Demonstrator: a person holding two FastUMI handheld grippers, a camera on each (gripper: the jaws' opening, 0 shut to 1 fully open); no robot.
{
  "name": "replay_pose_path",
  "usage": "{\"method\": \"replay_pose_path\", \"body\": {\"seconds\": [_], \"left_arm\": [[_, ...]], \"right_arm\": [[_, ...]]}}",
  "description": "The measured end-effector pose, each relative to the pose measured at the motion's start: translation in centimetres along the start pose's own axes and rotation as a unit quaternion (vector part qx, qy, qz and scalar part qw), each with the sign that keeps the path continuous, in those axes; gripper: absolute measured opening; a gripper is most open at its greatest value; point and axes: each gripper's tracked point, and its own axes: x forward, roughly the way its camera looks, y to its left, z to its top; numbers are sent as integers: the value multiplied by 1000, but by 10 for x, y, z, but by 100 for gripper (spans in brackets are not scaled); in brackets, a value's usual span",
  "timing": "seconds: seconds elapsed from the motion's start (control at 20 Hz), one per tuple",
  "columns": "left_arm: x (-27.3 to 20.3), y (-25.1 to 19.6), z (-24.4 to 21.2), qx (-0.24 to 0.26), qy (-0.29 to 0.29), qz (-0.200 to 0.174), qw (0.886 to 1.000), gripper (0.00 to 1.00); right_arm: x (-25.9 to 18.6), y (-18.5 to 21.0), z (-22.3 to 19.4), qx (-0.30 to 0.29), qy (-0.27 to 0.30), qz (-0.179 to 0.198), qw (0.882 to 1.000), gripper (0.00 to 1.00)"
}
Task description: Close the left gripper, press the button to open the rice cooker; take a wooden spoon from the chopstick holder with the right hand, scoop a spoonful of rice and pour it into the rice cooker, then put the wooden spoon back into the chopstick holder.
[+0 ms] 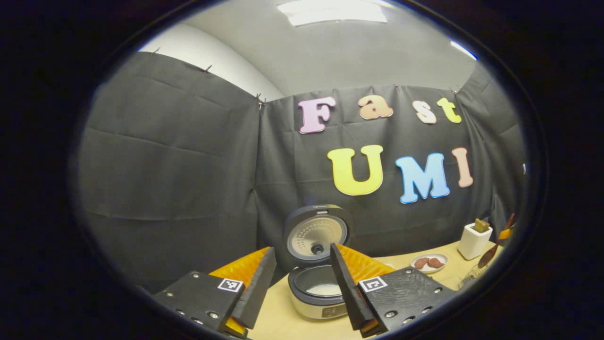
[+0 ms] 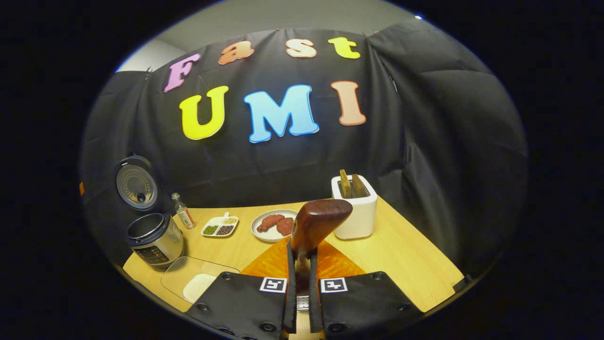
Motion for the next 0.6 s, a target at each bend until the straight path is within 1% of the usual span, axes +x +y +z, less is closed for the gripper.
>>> {"method": "replay_pose_path", "body": {"seconds": [0.15,0.2,0.25,0.35,0.4,0.45,0.6], "left_arm": [[8,-3,-9,-2,6,-11,1000,72],[10,-3,-13,-1,7,-15,1000,72],[13,-4,-17,1,9,-19,1000,74],[18,-1,-24,6,14,-24,1000,74],[23,0,-28,7,16,-27,999,72],[28,2,-30,6,18,-28,999,74],[38,11,-38,1,22,-31,999,72]], "right_arm": [[-6,34,18,-23,-18,23,999,12],[-7,46,19,-28,-20,30,999,10],[-7,56,18,-33,-20,36,999,10],[-5,78,15,-43,-17,49,998,12],[-4,89,11,-49,-16,55,997,12],[-4,99,8,-56,-13,61,996,12],[-1,129,-10,-75,-2,77,994,12]]}}
